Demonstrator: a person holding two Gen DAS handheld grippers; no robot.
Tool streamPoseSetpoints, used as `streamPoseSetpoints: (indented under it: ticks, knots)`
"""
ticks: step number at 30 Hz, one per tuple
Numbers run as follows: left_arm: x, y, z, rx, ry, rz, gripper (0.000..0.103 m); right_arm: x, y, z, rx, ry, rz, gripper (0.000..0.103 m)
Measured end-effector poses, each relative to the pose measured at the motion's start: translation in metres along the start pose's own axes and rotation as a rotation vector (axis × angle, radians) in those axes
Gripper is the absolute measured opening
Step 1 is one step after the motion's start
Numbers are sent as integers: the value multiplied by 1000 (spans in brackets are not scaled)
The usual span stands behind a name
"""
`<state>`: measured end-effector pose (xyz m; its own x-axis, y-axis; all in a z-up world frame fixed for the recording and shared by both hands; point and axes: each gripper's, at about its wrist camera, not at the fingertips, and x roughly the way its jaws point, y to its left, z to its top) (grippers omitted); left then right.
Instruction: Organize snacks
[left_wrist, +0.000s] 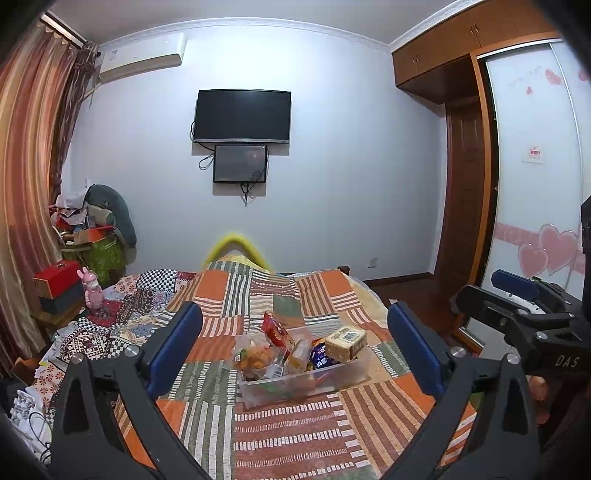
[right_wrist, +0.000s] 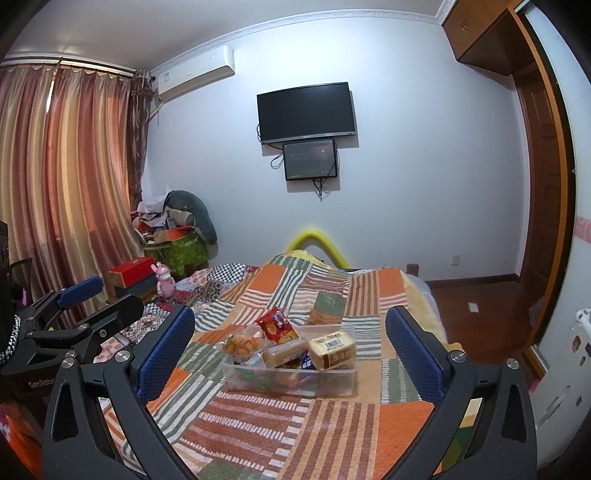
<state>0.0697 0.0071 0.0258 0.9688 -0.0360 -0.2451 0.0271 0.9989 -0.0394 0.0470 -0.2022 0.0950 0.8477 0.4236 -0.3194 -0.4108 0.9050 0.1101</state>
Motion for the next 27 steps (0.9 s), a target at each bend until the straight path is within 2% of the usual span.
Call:
streamPoseSetpoints:
  ticks: [27]
  knots:
    - [3,-3,0,1,6,-8,103,-2,-1,1,-17,-4,-17,103]
